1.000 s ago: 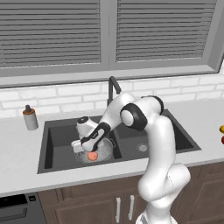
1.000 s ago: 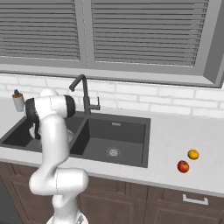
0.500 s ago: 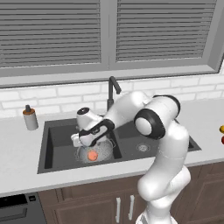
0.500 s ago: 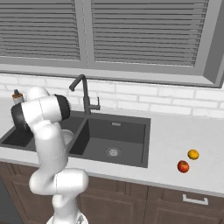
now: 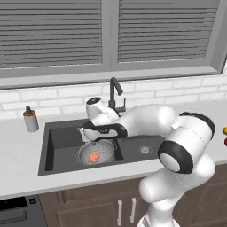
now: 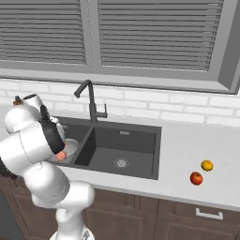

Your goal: Put the colander in the sink, put the tangerine, peach, apple in the colander, and turn on the sink faucet and pour water over the colander.

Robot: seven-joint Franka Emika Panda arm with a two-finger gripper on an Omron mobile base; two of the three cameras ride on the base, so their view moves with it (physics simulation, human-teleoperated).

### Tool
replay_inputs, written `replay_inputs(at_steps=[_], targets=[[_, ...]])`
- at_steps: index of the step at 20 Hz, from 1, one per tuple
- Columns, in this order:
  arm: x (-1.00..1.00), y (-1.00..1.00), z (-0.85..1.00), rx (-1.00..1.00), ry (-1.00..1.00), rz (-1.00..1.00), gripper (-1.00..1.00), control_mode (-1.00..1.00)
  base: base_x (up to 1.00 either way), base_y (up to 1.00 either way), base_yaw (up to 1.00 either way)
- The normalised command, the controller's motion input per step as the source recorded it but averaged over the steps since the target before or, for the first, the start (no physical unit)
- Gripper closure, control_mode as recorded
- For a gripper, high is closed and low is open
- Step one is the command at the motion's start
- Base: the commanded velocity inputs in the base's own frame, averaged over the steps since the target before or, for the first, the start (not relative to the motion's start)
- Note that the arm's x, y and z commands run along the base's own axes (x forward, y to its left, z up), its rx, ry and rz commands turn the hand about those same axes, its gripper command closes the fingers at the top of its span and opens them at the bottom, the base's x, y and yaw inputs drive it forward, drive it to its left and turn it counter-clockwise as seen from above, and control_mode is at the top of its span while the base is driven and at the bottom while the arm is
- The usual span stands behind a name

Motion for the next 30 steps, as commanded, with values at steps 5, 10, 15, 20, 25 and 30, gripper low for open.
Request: replay_inputs(at_steps=[5, 10, 15, 20, 25, 30], targets=[[-0.65, -0.88, 0.74, 0.00, 0.00, -0.01, -1.00, -1.00, 0.00, 0.00, 0.00], [-0.60, -0.99, 0.68, 0.00, 0.00, 0.00, -1.00, -1.00, 0.00, 0.00, 0.00], [-0.67, -1.00, 0.57, 0.00, 0.00, 0.00, -1.00, -1.00, 0.00, 0.00, 0.00], [-0.55, -1.00, 0.46, 0.00, 0.00, 0.00, -1.00, -1.00, 0.00, 0.00, 0.00], [-0.30, -1.00, 0.30, 0.00, 0.00, 0.00, -1.00, -1.00, 0.00, 0.00, 0.00], [-0.19, -1.00, 0.18, 0.00, 0.00, 0.00, -1.00, -1.00, 0.00, 0.00, 0.00]])
